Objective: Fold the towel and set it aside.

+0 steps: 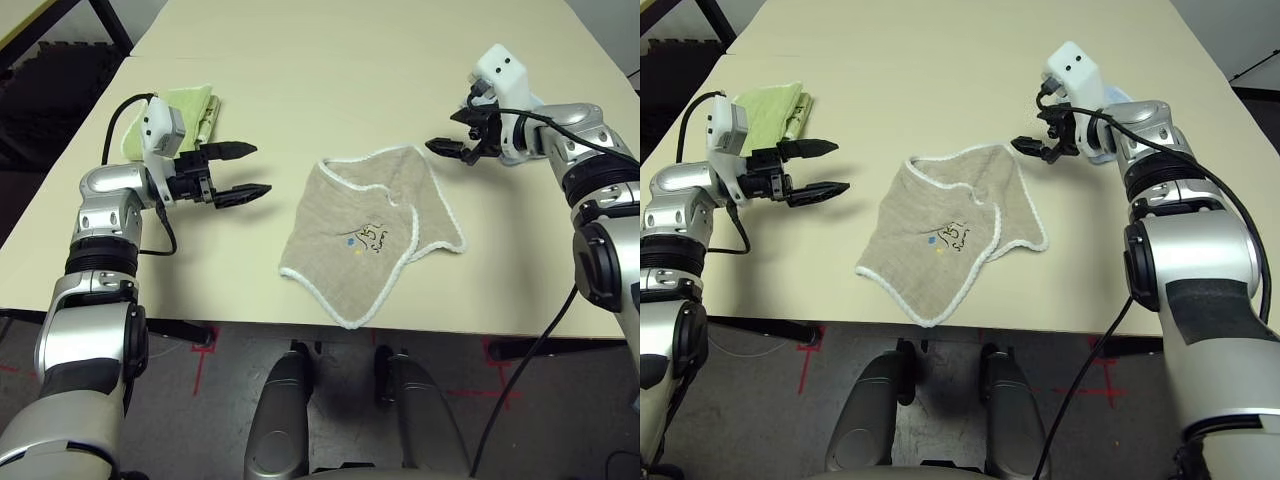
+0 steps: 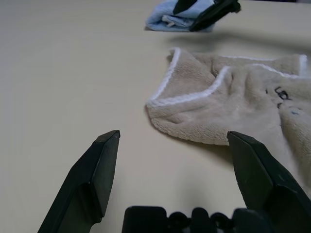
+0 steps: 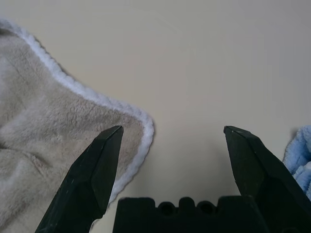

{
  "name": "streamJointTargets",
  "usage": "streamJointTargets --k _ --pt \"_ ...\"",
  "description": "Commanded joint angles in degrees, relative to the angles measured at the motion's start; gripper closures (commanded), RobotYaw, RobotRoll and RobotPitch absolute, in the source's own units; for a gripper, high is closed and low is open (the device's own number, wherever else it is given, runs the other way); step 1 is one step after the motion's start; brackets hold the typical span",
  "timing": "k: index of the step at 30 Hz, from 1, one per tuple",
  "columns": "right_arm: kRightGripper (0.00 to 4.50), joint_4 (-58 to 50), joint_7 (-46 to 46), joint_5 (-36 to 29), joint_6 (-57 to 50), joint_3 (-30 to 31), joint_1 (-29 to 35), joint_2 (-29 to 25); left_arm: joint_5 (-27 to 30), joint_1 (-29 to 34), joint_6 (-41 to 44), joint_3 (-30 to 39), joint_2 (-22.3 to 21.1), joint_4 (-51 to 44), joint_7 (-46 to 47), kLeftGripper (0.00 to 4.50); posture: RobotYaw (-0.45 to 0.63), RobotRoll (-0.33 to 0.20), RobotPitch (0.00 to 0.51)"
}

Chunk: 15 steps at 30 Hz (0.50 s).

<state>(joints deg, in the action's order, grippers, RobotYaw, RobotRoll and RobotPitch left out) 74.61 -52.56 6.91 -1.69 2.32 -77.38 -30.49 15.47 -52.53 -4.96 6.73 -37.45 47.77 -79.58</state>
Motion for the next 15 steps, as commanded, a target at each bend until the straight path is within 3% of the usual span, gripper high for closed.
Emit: streamJointTargets --k 1,12,15 --pt "0.00 0.4 0.2 -1.3 0.7 -2.1 -0.1 -0.3 1.4 1.3 2.5 1.5 -0.4 -3.6 2.7 0.03 0.14 0.000 0.322" --pt "0.00 0.3 -1.9 -1.5 1.9 -3.6 -2.3 -2.1 3.3 3.2 9.5 1.4 -0.2 -13.9 5.3 0.03 0.11 0.000 0.440" --pt "0.00 0.5 -2.6 -1.2 2.1 -3.4 -2.4 -1.9 3.6 4.2 10.5 1.3 -0.2 -16.1 5.5 0.03 0.12 0.000 0.446"
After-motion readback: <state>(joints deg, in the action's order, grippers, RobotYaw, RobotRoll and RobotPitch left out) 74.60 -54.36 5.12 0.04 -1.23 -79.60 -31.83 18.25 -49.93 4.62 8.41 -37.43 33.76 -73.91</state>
